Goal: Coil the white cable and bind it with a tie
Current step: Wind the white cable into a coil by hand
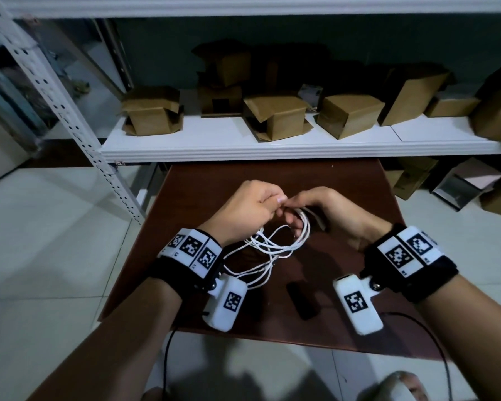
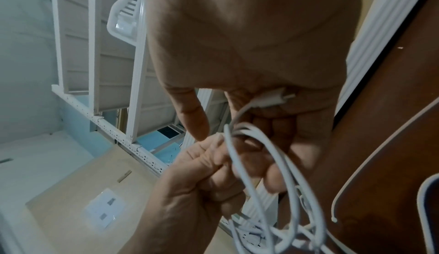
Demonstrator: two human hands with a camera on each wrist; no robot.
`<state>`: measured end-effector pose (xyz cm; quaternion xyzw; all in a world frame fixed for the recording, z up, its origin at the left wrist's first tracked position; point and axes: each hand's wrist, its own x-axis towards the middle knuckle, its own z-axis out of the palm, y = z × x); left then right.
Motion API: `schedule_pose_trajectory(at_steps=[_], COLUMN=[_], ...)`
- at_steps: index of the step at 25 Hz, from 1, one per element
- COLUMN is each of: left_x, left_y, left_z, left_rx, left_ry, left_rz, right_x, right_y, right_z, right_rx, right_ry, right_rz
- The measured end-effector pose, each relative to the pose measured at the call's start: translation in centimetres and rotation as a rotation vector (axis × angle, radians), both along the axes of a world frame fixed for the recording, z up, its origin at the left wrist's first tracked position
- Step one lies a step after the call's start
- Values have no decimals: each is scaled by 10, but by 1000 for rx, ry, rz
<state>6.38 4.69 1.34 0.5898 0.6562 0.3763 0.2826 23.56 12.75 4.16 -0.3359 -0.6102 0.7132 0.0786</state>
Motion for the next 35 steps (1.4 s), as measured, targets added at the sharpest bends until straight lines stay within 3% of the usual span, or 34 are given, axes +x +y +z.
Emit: schedule_pose_trajectory(at_steps=[10,16,18,21,23,26,28,31,35], left_x=[18,24,25,23,22,18,13,11,11], left_y=[-9,-12,-10,-4,2,1,-2,-3,-2], left_z=[4,8,5,-3,-6,2,8,9,3], left_rx=[79,54,57,61,62,-55,-101,-102,-29], left_ry=[315,471,453,199,-86,-647,-862,-1032,-1097], left_rz=[44,53,84,182,195,64,-52,-139,-182], right_x=[-2,-3,-7,-13,-15,-15,-15,-13,-11], right_y=[2,2,-1,-4,-5,-5,-7,-6,-3], right_z=[-1,0,0,-3,-3,2,7,10,9], right_rx=[-336,-395,-372,-249,-215,-159,-87,-54,-133], right_ry=[-32,-39,-13,-12,13,76,109,181,298], right_rz=[-56,9,20,-82,-125,-199,-235,-283,-364])
